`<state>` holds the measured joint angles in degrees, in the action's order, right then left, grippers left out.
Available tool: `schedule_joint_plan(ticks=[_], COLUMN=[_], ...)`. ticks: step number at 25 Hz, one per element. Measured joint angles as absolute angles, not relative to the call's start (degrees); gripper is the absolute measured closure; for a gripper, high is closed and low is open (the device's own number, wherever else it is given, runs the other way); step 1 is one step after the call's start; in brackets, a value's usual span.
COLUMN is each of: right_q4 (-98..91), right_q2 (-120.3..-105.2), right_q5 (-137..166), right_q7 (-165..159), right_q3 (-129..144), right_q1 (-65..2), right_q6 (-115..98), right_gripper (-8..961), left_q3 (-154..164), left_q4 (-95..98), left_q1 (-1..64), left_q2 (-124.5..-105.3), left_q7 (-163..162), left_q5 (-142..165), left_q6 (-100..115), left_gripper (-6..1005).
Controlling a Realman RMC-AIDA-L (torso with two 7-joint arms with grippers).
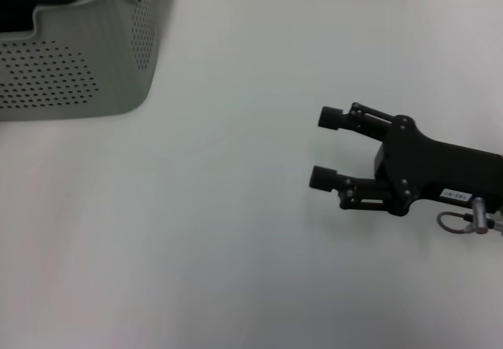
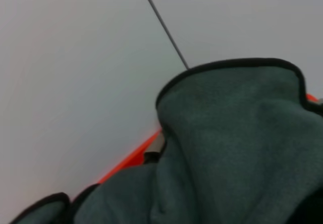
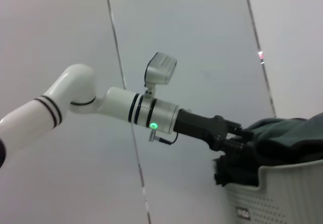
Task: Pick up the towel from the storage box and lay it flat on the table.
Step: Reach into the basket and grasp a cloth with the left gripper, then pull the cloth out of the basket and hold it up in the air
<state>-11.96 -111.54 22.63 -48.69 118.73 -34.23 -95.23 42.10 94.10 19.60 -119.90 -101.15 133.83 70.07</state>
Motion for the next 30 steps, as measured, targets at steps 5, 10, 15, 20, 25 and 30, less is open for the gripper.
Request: schedule_joint_plan(ticks=[5, 10, 15, 20, 25, 30], right_q4=[-11.9, -11.9, -11.9, -11.9, -12.0, -12.0], right_q2=[-111.50, -111.49, -111.69, -111.70, -111.87, -111.88], right_q5=[22.8, 22.8, 22.9, 22.7, 22.6, 22.6], right_q7=[-48.7, -48.7, -48.7, -48.7, -48.6, -48.5], right_q3=[116.2, 115.9, 115.9, 115.7, 114.7, 114.3], right_q1=[-32.3, -31.5, -31.3, -30.9, -30.0, -29.9], right_q6=[-96.7, -97.0, -97.0, -97.0, -97.0, -97.1], right_gripper=[82, 82, 83, 83, 83, 83], left_q3=[45.4, 49.6, 54.2, 59.7, 60.2, 59.5], left_q4=[93.3, 91.4, 91.3, 91.4, 91.6, 93.9], left_q1=[18.8, 18.7, 16.6, 15.2, 15.6, 14.8], left_q2=[-119.90, -120.00, -120.17, -119.95, -120.05, -120.18], left_q7=[-101.1, -101.1, -101.1, -100.8, -101.5, -102.8], left_q5=[135.5, 138.3, 137.0, 137.0, 136.4, 131.4], left_q6=[66.2, 62.8, 55.5, 51.3, 51.5, 51.2], left_gripper=[388, 389, 404, 472, 539, 646])
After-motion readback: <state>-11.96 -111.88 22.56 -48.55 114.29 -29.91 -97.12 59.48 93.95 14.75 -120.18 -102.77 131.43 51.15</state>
